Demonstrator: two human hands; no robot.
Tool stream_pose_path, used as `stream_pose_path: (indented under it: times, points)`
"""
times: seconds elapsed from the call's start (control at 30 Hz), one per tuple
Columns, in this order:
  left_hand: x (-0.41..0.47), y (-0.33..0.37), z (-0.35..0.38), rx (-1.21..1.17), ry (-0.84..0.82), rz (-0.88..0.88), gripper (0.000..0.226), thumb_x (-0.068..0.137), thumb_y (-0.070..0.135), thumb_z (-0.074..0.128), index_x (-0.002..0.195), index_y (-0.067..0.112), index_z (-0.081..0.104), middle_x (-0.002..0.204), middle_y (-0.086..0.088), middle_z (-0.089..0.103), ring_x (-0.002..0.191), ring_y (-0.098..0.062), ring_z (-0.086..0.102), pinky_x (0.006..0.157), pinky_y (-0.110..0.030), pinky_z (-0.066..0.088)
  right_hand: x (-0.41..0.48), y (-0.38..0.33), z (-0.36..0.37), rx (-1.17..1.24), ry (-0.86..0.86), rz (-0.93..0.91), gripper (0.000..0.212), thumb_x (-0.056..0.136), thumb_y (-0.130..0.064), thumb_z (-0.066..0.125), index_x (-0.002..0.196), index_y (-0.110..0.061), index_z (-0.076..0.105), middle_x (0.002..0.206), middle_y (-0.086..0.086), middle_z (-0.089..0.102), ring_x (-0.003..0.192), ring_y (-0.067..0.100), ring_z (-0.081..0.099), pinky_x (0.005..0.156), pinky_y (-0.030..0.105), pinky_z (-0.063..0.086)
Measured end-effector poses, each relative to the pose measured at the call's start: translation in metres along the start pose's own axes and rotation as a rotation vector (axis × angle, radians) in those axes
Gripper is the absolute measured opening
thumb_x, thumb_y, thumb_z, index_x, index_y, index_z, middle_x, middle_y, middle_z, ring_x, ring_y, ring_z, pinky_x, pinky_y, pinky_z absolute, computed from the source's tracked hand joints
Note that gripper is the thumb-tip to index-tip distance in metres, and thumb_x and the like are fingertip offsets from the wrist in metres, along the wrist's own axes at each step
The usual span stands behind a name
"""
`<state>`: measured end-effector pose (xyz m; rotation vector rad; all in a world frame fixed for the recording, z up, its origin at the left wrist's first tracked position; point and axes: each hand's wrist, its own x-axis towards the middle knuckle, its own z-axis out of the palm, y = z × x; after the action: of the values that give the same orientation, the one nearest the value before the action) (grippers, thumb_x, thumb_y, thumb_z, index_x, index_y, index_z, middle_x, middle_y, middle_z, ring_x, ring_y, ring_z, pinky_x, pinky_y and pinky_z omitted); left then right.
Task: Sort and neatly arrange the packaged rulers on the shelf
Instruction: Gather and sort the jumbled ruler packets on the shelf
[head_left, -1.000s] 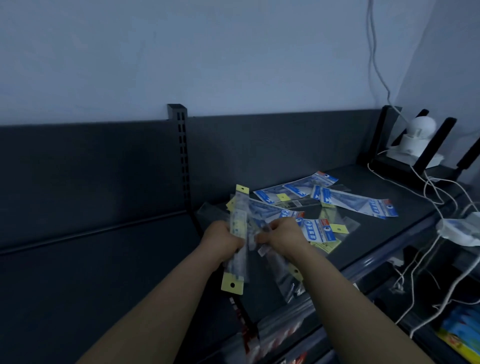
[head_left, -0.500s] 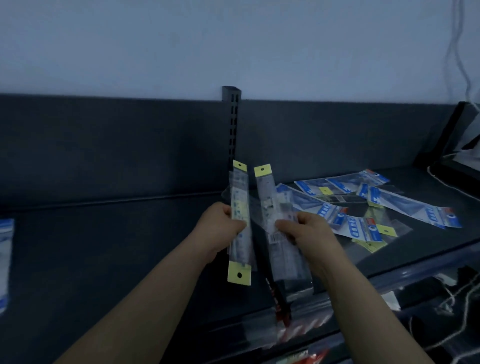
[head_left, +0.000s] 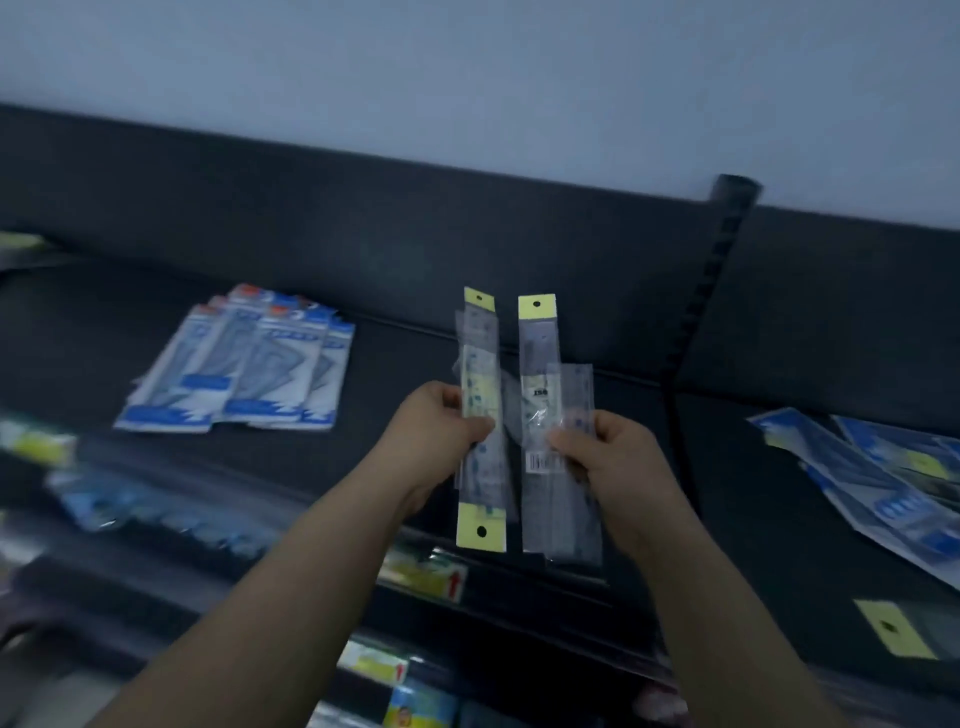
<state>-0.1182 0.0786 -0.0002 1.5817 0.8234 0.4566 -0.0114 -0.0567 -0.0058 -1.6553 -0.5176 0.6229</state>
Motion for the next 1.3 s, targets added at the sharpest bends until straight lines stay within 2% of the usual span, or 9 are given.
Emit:
stream_pose_path:
  times: [0.2,0.37,0.5,0.6,0.7,0.83,1.0,1.13,1.3]
  points:
    - [-0.024,-0.009,-0.098,-0.073,0.192,-0.003,0.025,0.09,0.009,0.063,0.114,0.006,0.057,0.096,-0.007,0.068,0.076,-0.017,0.066,0.06,-0.026,0.053,-0.005,-0.023,0.092,-0.022,-0.176,-0.1,0.013,0.085,-0.016,0.066,0.09,-0.004,0.069,0.072,0.007,0.059,0.064,0.018,0.051,0.064,0.036,0.047]
    - [-0.04,-0.02,-0.186,-0.052,0.328,0.008,0.012,0.09,0.006,0.061,0.102,0.004,0.059,0.075,-0.006,0.059,0.049,-0.01,0.046,0.035,-0.016,0.034,-0.009,-0.043,0.189,-0.008,-0.248,-0.15,0.007,0.079,-0.012,0.071,0.082,-0.006,0.07,0.083,0.029,0.066,0.07,0.026,0.055,0.068,0.046,0.049]
    - [-0.049,-0.033,-0.269,0.005,0.389,0.029,0.017,0.09,0.008,0.061,0.106,0.004,0.059,0.078,-0.007,0.06,0.052,-0.011,0.048,0.043,-0.021,0.036,-0.014,-0.056,0.276,0.017,-0.312,-0.156,0.008,0.082,-0.011,0.07,0.087,-0.006,0.071,0.093,0.023,0.07,0.078,0.03,0.063,0.082,0.055,0.054]
    - [-0.054,-0.043,-0.333,0.045,0.411,0.036,0.012,0.091,0.007,0.059,0.103,0.003,0.06,0.078,-0.011,0.061,0.057,-0.016,0.052,0.048,-0.025,0.043,-0.019,-0.064,0.34,-0.007,-0.359,-0.182,0.008,0.084,-0.015,0.068,0.086,-0.008,0.071,0.074,0.01,0.066,0.066,0.018,0.058,0.062,0.036,0.053]
    - [-0.055,-0.052,-0.389,0.068,0.454,0.026,0.006,0.091,0.006,0.058,0.089,0.011,0.059,0.093,-0.018,0.065,0.074,-0.025,0.06,0.068,-0.038,0.052,-0.023,-0.069,0.396,-0.023,-0.405,-0.178,0.009,0.084,-0.015,0.067,0.086,-0.007,0.071,0.066,0.003,0.058,0.057,0.013,0.049,0.055,0.027,0.043]
    - [-0.043,-0.068,-0.451,0.048,0.505,0.006,0.013,0.09,0.007,0.059,0.103,0.004,0.062,0.087,-0.013,0.064,0.068,-0.021,0.057,0.061,-0.031,0.047,-0.016,-0.077,0.462,-0.036,-0.451,-0.16,0.008,0.084,-0.014,0.066,0.087,-0.007,0.07,0.07,0.004,0.06,0.062,0.014,0.053,0.059,0.031,0.047]
    - [-0.009,-0.082,-0.506,-0.024,0.583,0.003,0.009,0.09,0.001,0.058,0.093,0.009,0.059,0.094,-0.011,0.064,0.08,-0.024,0.061,0.069,-0.033,0.051,0.016,-0.089,0.529,-0.059,-0.507,-0.155,0.012,0.084,-0.013,0.066,0.091,-0.004,0.068,0.08,0.01,0.063,0.071,0.02,0.058,0.071,0.041,0.056]
    - [0.033,-0.081,-0.545,-0.009,0.638,0.02,0.014,0.088,0.0,0.057,0.083,0.012,0.061,0.092,-0.014,0.068,0.082,-0.026,0.065,0.074,-0.04,0.053,0.055,-0.098,0.574,-0.094,-0.519,-0.175,0.016,0.084,-0.009,0.065,0.095,0.003,0.066,0.076,0.007,0.058,0.062,0.013,0.051,0.054,0.025,0.045]
    - [0.089,-0.076,-0.593,0.034,0.642,0.017,0.008,0.087,0.003,0.058,0.094,0.001,0.06,0.083,-0.014,0.056,0.068,-0.02,0.05,0.059,-0.031,0.04,0.109,-0.113,0.625,-0.11,-0.515,-0.166,0.017,0.085,-0.007,0.063,0.098,0.004,0.065,0.079,0.009,0.061,0.066,0.015,0.054,0.061,0.03,0.047]
